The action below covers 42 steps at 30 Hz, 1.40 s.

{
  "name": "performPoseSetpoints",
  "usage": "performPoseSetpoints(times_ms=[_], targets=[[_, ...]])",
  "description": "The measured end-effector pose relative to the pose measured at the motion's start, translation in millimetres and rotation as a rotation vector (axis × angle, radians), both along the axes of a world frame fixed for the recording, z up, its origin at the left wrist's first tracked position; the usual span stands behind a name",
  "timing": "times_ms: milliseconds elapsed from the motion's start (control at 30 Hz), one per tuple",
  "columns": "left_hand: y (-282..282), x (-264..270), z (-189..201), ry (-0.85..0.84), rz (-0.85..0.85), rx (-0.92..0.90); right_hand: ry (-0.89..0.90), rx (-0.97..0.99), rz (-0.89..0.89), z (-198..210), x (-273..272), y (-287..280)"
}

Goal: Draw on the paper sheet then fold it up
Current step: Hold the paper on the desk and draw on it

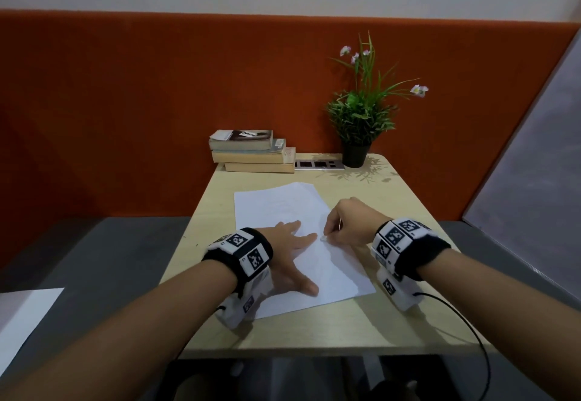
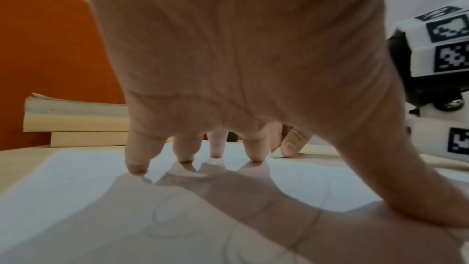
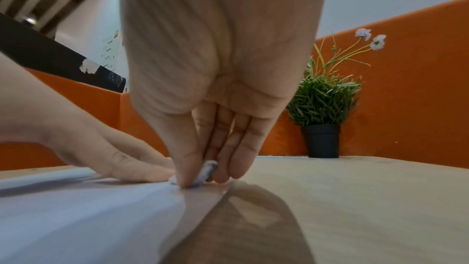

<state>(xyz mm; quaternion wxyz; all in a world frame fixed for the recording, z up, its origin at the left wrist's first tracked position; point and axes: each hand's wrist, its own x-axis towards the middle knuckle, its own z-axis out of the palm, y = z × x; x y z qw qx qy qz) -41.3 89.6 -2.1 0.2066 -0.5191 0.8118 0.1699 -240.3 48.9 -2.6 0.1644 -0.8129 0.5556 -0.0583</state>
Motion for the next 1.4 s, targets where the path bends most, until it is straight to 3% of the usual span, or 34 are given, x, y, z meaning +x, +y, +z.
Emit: performPoseSetpoints(times_ms=[333, 600, 867, 1067, 1300, 1400], targets=[[-13.2, -1.9, -9.8, -0.018, 0.023, 0.004, 0.034, 0.178, 0.213, 0.5, -19.8, 51.8], [-16.2, -1.4, -9.3, -0.025, 0.008, 0.006, -0.041, 0.005, 0.016, -3.3, -1.9, 13.5], [-18.9, 3.3, -17.4, 0.03, 0.027, 0.023, 0.007, 0.197, 0.233, 2.8, -15.4, 51.9], [-19.2, 2.0, -16.9, 0.008, 0.017, 0.01, -0.012, 0.004, 0.049, -1.7, -6.8, 15.5], [-16.9, 2.0, -15.2, 0.011, 0.019, 0.025, 0.076, 0.192, 0.217, 5.0, -21.9, 46.3], [-19.0, 2.5, -16.4, 0.015, 0.017, 0.019, 0.065, 0.151, 0.189, 6.1, -16.3, 31.8]])
